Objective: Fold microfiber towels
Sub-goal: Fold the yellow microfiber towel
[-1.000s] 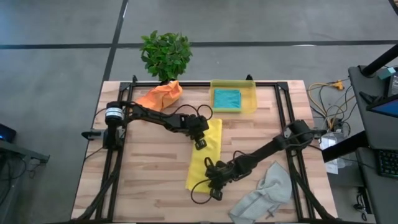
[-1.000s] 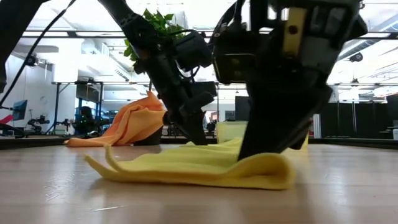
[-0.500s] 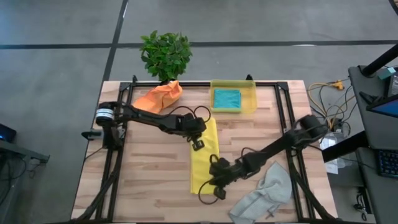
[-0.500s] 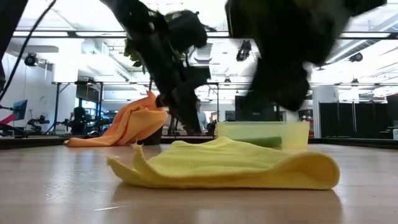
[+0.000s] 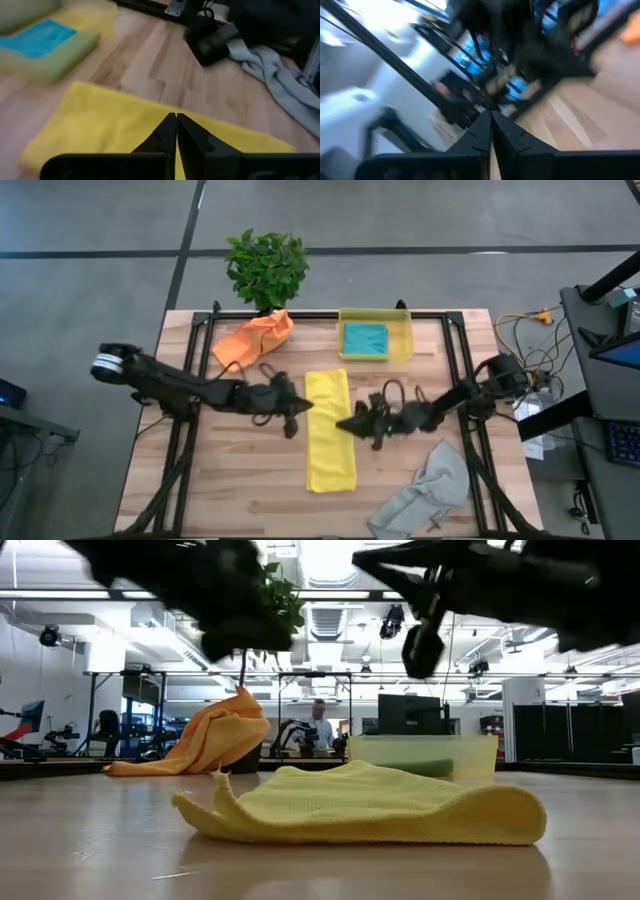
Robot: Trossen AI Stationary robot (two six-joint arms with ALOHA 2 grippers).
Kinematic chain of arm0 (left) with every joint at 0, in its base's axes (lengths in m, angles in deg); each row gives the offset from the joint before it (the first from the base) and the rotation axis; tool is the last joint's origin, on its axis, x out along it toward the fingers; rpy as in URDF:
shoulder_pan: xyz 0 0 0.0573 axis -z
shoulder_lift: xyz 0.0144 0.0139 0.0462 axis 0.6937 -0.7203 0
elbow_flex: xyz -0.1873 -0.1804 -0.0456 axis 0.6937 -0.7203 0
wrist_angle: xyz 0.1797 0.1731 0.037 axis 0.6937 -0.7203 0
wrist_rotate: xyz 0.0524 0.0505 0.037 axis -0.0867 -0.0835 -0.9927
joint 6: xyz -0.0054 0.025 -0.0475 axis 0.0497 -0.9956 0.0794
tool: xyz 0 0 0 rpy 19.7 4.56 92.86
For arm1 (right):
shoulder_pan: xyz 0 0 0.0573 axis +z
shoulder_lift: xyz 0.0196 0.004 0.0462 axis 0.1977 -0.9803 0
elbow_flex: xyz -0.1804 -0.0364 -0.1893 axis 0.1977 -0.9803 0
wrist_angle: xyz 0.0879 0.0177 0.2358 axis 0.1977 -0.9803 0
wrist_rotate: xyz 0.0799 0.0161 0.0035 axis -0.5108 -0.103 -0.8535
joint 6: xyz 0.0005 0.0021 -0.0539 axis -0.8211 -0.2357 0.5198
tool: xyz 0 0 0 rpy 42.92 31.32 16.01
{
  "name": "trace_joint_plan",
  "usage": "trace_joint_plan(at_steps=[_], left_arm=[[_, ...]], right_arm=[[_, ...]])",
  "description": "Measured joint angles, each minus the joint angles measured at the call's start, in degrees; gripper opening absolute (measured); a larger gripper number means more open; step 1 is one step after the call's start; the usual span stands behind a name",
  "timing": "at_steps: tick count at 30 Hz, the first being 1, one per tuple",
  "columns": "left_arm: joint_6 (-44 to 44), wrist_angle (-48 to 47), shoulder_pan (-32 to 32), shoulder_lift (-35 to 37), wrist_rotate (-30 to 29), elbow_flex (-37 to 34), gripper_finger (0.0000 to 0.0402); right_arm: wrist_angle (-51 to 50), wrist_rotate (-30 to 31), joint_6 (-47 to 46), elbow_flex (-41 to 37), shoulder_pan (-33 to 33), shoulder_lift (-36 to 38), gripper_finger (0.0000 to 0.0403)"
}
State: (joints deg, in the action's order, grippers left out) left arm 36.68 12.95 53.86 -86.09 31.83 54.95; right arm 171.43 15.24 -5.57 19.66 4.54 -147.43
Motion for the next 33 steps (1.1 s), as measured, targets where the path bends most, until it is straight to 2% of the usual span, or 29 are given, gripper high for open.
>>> trace_joint_plan(at_steps=[2, 4, 6, 10, 12, 15, 16, 18, 22, 26, 30, 33], left_arm=[[2.1, 0.36, 2.08, 2.22, -1.56, -2.11, 0.0], [4.86, -0.23, 4.07, 4.06, -3.25, -4.33, 0.0], [7.99, -0.12, 5.6, 4.26, -5.25, -4.86, 0.0], [12.1, 0.56, 7.64, 4.32, -7.3, -5.35, 0.0], [12.9, -0.25, 8.54, 4.18, -7.39, -5.72, 0.0], [11.75, 0.9, 8.99, 3.0, -4.71, -5.06, 0.0], [10.24, 0.32, 9.08, 2.51, -2.69, -5.02, 0.0], [7.13, 0.87, 9.13, 0.54, 3.48, -3.72, 0.0], [1.28, -0.4, 10.18, -4.52, 11.25, 0.64, 0.0], [-8.65, -6.78, 11.9, -10.64, 14.07, 8.44, 0.0], [-19.64, -18.05, 13.58, -16.61, 14.29, 16.79, 0.0], [-23.42, -24.37, 14.07, -20.14, 15.26, 20.21, 0.0]], right_arm=[[3.33, -4.98, -0.29, -3.75, -3.98, 1.3, 0.0009], [3.71, -6.38, -0.93, -6.74, -7.18, 3.86, 0.0009], [4.0, -4.93, 1.07, -11.02, -8.54, 9.69, 0.0009], [3.7, 2.09, 5.97, -19.91, -8.57, 23.61, 0.0009], [1.54, 2.82, 6.11, -24.36, -8.39, 31.76, 0.0009], [-9.66, 2.36, 5.55, -28.66, -6.93, 42.27, 0.0009], [-17.66, 1.54, 5.39, -28.81, -6.45, 46.17, 0.0009], [-31.83, -1.53, 5.6, -26.62, -5.07, 52.75, 0.0009], [-57.31, -4.69, 10.06, -21.74, -1.61, 61.32, 0.0009], [-68.69, -5.88, 12.84, -18.73, 0.72, 65.66, 0.0009], [-71.47, -5.92, 12.81, -18.35, 2.79, 66.17, 0.0009], [-71.3, -5.94, 12.16, -18.75, 3.39, 65.36, 0.0009]])
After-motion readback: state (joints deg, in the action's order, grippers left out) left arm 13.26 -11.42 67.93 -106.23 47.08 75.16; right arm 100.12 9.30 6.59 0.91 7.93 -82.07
